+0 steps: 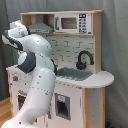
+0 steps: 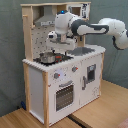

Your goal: Play with the kitchen

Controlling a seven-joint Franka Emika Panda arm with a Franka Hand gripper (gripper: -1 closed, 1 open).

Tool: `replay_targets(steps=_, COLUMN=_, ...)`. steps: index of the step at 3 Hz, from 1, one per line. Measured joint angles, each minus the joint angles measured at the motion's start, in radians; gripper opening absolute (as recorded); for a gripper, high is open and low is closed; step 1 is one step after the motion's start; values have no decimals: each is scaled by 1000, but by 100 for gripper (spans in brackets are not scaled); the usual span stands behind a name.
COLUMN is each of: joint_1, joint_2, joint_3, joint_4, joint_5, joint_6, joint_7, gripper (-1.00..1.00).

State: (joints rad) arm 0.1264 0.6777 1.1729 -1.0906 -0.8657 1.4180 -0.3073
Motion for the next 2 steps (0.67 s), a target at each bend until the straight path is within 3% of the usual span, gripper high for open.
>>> replay_targets(steps=2, joint_1=29, joint_2=80, joint_3=-1, joint_4=24, joint_5=-86, joint_6=146, joint_7=-68, gripper=100)
